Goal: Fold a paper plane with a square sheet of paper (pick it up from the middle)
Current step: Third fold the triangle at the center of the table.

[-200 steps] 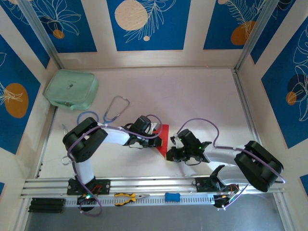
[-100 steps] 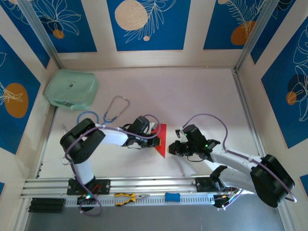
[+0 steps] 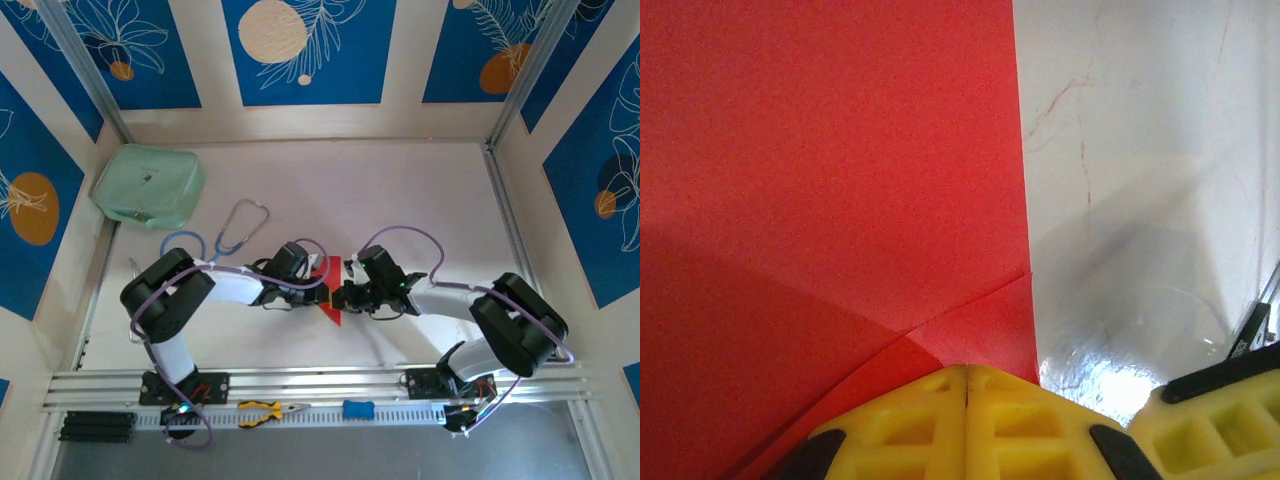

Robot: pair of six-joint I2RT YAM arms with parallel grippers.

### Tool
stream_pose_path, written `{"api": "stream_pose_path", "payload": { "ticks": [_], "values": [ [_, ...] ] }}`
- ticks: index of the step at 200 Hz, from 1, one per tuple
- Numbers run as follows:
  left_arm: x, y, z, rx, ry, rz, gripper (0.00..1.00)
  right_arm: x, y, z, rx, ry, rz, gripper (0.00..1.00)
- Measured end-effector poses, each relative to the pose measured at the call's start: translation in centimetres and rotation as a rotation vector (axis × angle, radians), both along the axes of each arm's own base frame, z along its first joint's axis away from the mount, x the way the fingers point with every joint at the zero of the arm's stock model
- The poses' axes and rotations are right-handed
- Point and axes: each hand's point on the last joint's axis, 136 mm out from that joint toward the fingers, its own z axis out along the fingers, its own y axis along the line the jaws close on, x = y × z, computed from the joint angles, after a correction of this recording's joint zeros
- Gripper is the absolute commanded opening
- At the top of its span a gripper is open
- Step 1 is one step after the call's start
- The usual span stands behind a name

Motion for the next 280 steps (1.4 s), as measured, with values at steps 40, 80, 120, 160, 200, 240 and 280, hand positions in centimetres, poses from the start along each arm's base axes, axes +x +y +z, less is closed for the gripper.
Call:
{"api": "stream_pose_path", "payload": {
  "ticks": [40, 80, 120, 160, 200, 240, 280],
  "values": [
    [0.2, 0.2, 0.1, 0.002, -0.003, 0.011, 0.03, -0.2, -0.2, -2.1, -0.044, 0.052, -0.012, 0.02],
    [0.2, 0.6, 0.3, 0.018, -0.01, 0.014, 0.13, -0.3, -0.2, -2.8, -0.031, 0.068, -0.02, 0.01],
    [0.2, 1.4, 2.9, 0.01, -0.076, 0.018, 0.13, -0.3, 0.1, -2.8, -0.008, 0.069, -0.02, 0.01],
    [-0.1, 1.7, 3.7, -0.005, -0.1, 0.014, 0.05, -0.3, 0.1, -2.8, -0.007, 0.07, -0.02, 0.0],
    [-0.7, 2.4, 0.6, 0.053, -0.041, 0.012, 0.04, -0.3, 0.1, -2.8, -0.007, 0.069, -0.02, 0.0],
    [0.1, 3.0, -0.1, 0.061, -0.027, 0.038, 0.04, -0.2, 0.2, -2.8, -0.005, 0.066, -0.02, 0.0],
    [1.6, 3.9, -0.1, 0.026, 0.002, 0.071, 0.03, 0.1, 0.2, -2.8, -0.003, 0.051, -0.022, 0.0]
  ]
}}
